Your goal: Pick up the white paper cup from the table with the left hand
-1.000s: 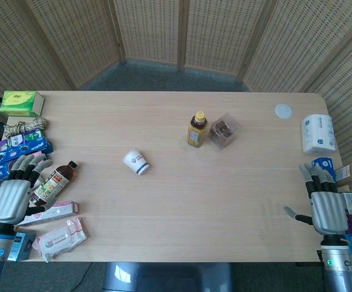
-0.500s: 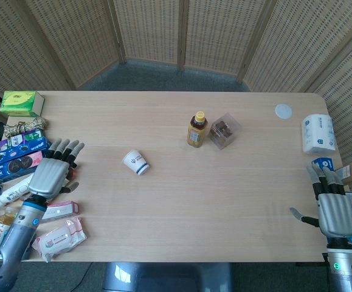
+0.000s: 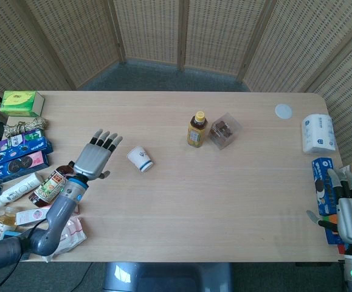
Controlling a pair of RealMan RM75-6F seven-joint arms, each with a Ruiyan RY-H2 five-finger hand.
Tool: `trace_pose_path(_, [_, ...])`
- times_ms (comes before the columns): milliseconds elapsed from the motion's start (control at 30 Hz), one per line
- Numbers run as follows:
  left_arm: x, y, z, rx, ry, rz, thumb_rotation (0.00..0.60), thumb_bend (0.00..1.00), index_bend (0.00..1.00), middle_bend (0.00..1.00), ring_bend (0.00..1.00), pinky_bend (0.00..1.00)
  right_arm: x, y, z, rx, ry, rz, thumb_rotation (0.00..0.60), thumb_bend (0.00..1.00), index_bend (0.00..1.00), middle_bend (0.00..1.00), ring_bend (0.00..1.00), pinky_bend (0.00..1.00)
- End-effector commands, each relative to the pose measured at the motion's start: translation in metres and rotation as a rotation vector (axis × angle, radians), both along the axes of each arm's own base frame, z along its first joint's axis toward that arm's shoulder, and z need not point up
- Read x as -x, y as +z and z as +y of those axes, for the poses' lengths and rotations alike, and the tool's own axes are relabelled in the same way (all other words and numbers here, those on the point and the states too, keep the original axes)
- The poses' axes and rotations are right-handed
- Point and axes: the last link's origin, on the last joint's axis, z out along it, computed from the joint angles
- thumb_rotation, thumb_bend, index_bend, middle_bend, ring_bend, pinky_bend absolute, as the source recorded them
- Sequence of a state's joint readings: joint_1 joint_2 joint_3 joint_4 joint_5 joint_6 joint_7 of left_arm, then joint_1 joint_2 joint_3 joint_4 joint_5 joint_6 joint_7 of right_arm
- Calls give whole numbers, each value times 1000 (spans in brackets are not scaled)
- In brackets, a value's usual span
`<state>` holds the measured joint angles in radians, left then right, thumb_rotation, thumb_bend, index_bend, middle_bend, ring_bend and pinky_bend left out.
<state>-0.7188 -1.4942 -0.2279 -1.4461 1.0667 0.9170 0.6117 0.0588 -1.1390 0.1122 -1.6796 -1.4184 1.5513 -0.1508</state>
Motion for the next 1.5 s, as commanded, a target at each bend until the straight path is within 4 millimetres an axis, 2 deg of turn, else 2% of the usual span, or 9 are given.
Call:
trace_pose_path(33, [-13, -20, 15, 28, -6, 31, 600, 234, 0, 0, 0, 0, 2, 3, 1, 7, -10, 6, 523, 54, 0, 0, 0, 0])
trace_pose_path(400, [-38, -74, 47, 83, 24, 67, 600, 234, 0, 0, 0, 0, 10, 15, 7, 40, -55, 23, 522, 56, 0, 0, 0, 0])
trace_pose_path(667, [-50, -108, 56, 125, 39, 83, 600, 233, 4, 4, 0, 0, 15, 19, 11, 60, -84, 27, 522, 56, 0, 0, 0, 0])
trace_pose_path(767, [-53, -116, 57, 134, 36, 87, 600, 233, 54, 56, 3, 0, 16, 21, 11, 68, -85, 23, 524, 54, 0, 0, 0, 0])
trace_pose_path(1000, [-52, -121, 59, 124, 29, 99, 600, 234, 198, 164, 130, 0, 17, 21, 12, 71, -94, 27, 523, 55, 0, 0, 0, 0])
trace_pose_path(1167, [-44, -119, 59, 120, 43, 107, 600, 234, 217, 215, 189, 0, 18, 20, 12, 70, -99, 23, 525, 54, 0, 0, 0, 0])
trace_pose_path(1333, [-40, -116, 59, 107, 64, 86, 600, 234, 257, 294, 295, 0, 16, 20, 12, 71, -94, 25, 524, 54, 0, 0, 0, 0])
trace_pose_path(1400, [-38, -115, 59, 102, 78, 66, 600, 234, 287, 336, 339, 19, 16, 20, 12, 71, -94, 25, 523, 54, 0, 0, 0, 0])
trace_pose_path(1500, [-37, -115, 59, 94, 91, 52, 600, 233, 342, 416, 440, 105, 15, 20, 11, 70, -93, 24, 523, 52, 0, 0, 0, 0])
